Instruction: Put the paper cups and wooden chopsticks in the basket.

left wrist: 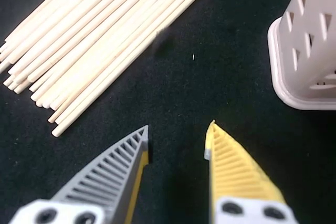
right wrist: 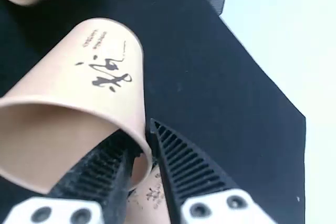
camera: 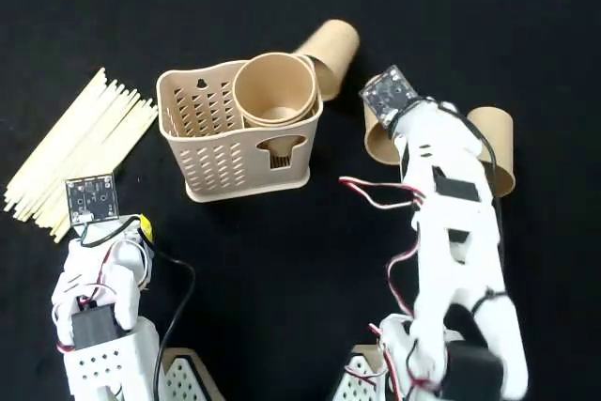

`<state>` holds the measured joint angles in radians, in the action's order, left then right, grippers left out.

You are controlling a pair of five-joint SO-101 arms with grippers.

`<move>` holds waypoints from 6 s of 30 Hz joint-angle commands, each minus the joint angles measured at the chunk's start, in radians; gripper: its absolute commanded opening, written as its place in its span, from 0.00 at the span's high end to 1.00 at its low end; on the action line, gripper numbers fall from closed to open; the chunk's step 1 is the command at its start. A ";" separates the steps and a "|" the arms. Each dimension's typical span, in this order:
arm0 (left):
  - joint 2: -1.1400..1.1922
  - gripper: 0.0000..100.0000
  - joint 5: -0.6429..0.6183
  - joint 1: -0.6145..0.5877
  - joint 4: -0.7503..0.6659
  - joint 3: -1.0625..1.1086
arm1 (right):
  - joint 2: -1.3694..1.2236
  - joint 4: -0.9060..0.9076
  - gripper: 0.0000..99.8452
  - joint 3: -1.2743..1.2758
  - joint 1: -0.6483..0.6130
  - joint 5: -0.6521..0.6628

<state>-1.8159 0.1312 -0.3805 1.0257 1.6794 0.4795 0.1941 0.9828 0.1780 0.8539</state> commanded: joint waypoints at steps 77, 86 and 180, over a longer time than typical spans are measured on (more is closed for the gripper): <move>-0.008 0.82 0.005 -0.005 -0.020 0.019 | -0.334 1.516 0.98 -1.563 -0.542 -0.660; -0.008 0.82 0.005 -0.005 -0.020 0.019 | -0.334 1.516 0.87 -1.650 -0.546 -0.661; -0.008 0.82 0.003 -0.010 -0.018 0.019 | -0.240 -0.632 0.99 0.213 0.296 0.388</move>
<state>-1.8159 0.1312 -0.3805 1.0257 1.6794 0.2862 -0.2938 1.2375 0.4603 1.3034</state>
